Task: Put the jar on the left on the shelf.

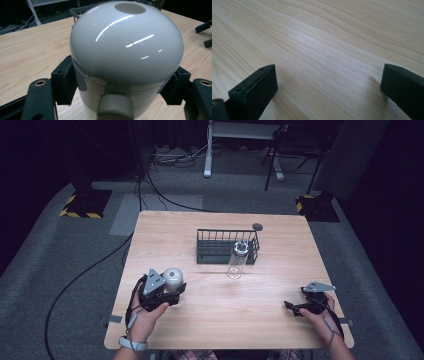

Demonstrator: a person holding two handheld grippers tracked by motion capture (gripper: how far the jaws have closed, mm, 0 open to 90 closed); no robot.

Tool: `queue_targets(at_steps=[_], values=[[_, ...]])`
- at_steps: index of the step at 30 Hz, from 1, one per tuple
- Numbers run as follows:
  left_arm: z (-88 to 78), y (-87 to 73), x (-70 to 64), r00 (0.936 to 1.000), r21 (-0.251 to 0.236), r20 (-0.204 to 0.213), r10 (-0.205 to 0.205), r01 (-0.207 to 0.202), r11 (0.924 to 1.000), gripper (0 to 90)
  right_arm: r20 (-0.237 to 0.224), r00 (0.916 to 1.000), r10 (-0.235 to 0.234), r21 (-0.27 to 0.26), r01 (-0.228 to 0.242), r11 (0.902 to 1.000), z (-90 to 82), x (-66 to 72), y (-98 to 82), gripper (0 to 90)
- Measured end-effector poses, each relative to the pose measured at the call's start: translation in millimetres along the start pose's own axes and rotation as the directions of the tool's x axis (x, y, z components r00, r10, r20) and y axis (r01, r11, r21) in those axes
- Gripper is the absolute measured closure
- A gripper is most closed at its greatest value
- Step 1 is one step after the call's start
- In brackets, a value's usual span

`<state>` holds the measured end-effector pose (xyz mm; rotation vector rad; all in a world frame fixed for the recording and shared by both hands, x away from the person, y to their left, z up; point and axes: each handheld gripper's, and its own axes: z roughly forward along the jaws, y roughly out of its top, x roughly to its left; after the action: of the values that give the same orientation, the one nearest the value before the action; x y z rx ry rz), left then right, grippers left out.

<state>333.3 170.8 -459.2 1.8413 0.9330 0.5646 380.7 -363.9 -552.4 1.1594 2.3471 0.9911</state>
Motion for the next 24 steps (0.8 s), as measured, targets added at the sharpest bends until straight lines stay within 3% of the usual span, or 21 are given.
queue_targets(at_steps=[24], values=[[18.8, 47.5, 7.4, 0.9995, -0.017, 0.019, 0.024, -0.024, 0.9996, 27.5, 0.0, 1.0, 0.001, 0.0, -0.001, 1.0, 0.0, 0.0, 0.0, 0.8]])
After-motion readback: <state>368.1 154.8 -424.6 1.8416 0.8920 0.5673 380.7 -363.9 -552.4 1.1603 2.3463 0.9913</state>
